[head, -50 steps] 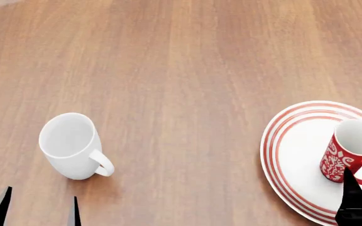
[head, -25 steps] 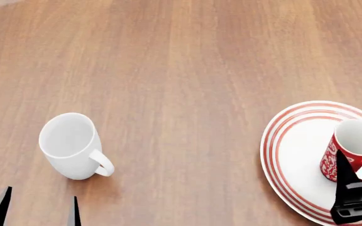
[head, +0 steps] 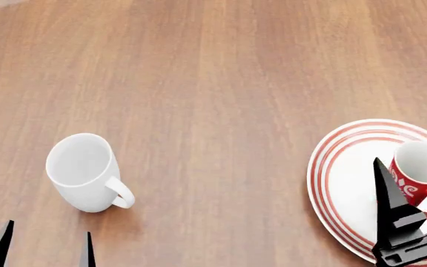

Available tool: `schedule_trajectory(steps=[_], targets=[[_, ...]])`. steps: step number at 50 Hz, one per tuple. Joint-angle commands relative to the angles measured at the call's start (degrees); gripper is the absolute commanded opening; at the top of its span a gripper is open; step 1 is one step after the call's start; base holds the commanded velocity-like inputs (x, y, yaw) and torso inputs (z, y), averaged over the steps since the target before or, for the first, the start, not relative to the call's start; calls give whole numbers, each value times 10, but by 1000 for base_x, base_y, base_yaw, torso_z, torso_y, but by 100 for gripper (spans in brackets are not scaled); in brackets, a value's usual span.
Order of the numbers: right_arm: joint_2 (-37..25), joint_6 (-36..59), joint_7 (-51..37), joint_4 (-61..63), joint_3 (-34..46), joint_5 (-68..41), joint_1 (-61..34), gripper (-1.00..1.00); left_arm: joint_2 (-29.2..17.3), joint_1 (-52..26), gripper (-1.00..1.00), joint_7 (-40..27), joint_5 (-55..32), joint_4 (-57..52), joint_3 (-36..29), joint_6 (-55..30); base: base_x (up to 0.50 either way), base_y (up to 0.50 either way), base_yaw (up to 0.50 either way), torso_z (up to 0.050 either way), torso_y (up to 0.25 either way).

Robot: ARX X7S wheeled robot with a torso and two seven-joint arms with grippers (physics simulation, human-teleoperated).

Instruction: Pick up the red mug and put it on the plate

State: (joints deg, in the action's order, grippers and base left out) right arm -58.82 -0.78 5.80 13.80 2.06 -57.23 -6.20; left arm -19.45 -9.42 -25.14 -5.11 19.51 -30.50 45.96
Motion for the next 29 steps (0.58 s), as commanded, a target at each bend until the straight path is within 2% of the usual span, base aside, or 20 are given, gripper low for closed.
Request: schedule_trajectory(steps=[1, 29], targets=[[-28, -20, -10, 74, -43, -18, 45, 100, 0, 0, 100, -1, 1, 1, 0, 2, 0, 0, 0, 0, 0], [-59, -53, -25, 207, -154, -14, 151, 100, 0, -1, 100, -4, 2, 3, -1, 6, 0, 0, 0, 0, 0]])
